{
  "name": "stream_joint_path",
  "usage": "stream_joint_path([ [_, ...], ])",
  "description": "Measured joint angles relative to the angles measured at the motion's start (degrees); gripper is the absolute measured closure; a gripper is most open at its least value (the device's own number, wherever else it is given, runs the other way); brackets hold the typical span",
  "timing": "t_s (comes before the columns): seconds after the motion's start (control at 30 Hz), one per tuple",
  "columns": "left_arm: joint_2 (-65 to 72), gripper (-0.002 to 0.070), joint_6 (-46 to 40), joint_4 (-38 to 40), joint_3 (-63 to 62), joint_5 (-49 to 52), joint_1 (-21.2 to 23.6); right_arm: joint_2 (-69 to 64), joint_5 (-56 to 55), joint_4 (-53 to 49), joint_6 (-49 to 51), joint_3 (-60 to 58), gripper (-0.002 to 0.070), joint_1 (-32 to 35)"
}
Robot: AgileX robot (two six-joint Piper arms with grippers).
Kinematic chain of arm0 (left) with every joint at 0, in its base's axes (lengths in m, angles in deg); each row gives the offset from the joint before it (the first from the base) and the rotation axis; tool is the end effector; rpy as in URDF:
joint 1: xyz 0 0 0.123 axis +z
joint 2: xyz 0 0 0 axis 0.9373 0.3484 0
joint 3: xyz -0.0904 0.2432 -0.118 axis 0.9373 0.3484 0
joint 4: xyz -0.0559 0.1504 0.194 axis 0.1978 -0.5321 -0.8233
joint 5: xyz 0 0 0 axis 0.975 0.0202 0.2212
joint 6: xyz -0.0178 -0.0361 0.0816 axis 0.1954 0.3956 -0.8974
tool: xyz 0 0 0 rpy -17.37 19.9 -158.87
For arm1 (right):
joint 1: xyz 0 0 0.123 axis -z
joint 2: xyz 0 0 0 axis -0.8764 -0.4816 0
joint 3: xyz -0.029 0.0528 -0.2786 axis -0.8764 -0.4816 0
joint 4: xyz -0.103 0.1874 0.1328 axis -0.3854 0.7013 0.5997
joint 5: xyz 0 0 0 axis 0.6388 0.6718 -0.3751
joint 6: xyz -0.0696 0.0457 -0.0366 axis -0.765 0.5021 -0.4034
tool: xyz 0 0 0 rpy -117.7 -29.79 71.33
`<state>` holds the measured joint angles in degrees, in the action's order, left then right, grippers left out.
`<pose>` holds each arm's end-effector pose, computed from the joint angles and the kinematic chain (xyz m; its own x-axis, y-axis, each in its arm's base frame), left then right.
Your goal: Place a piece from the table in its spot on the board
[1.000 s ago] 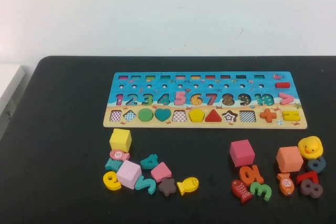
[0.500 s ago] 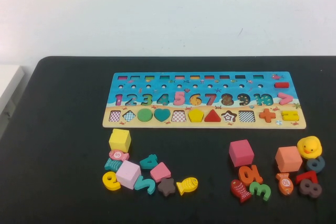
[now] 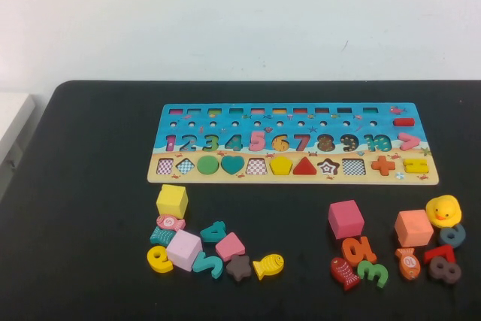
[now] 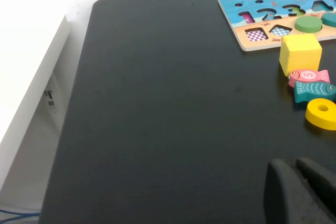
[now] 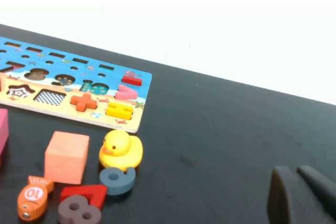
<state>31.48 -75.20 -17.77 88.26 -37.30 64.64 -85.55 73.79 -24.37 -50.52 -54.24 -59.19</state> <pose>0.0532 -0.0072 0.1800 -0.2269 0.0318 -0.9734 0.1166 0.9932 0.0053 0.0573 -0.0013 0.1912 -0.0795 -0.2402 -0.9675 0.0078 0.9704 -0.2415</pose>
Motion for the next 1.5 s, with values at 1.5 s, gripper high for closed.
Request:
stream_joint_path([
  [1.5, 0.00, 0.0676, -0.11, 0.00, 0.00, 0.00, 0.00, 0.61, 12.26, -8.11, 18.41, 0.22, 0.0657, 1.11],
])
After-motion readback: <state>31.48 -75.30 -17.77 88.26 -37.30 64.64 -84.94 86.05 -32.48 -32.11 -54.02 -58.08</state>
